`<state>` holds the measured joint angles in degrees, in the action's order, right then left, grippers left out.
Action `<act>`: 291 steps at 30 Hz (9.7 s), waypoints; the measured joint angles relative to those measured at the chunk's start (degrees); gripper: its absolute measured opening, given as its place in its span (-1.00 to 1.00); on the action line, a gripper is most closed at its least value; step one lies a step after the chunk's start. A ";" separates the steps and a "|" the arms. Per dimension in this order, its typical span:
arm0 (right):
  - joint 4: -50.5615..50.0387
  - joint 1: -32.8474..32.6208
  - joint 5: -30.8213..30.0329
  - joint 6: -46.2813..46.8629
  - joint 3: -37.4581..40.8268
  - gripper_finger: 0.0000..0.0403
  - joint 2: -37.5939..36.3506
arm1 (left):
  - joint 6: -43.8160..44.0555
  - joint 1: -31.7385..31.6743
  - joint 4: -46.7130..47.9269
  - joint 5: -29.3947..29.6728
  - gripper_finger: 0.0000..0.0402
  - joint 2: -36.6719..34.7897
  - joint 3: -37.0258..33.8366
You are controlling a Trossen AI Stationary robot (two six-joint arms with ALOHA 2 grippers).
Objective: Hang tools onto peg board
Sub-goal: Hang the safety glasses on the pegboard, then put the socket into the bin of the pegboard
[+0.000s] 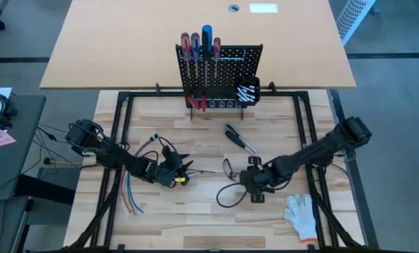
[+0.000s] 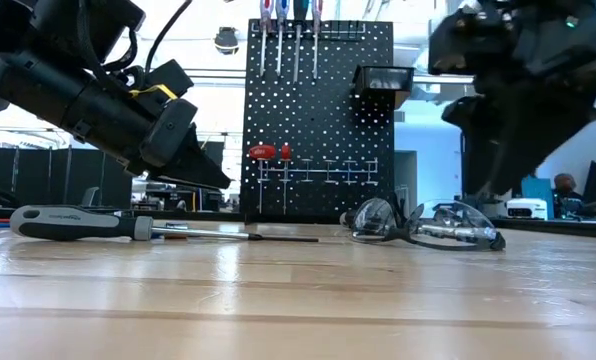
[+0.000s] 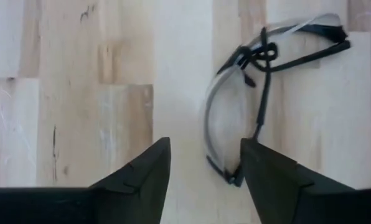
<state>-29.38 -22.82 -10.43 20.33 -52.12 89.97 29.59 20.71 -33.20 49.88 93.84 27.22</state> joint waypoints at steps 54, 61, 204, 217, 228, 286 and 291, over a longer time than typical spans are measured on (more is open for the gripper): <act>-35.20 23.53 -41.36 -38.24 -53.20 -0.94 3.97 | -1.17 0.00 0.11 -0.56 -0.25 0.00 -0.02; -37.51 28.10 -36.73 -38.38 -53.20 -0.94 4.00 | -1.23 0.00 -0.05 -1.17 -0.25 0.00 -0.02; 47.19 3.10 -4.29 -16.25 13.98 -0.07 -0.30 | -11.51 0.42 11.66 -28.33 -0.25 -7.09 0.09; 41.57 2.38 -4.18 -15.88 5.54 -0.07 12.56 | -7.42 -0.26 21.43 -24.59 -0.25 -6.05 0.07; 39.86 2.20 -4.20 -15.55 5.57 -0.07 12.41 | -7.30 0.69 23.53 -12.28 -0.25 -14.78 0.04; 55.90 -4.45 -24.48 -31.32 5.57 -0.07 12.37 | -0.22 -6.11 -18.61 -22.81 -0.80 7.52 3.45; 47.41 -6.61 -27.56 -31.12 5.57 -0.07 11.88 | -0.80 -8.20 -12.60 -29.47 -0.80 16.59 13.59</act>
<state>18.02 -29.43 -38.00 -10.79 -46.54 101.86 28.80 12.50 -45.80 20.40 110.43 40.81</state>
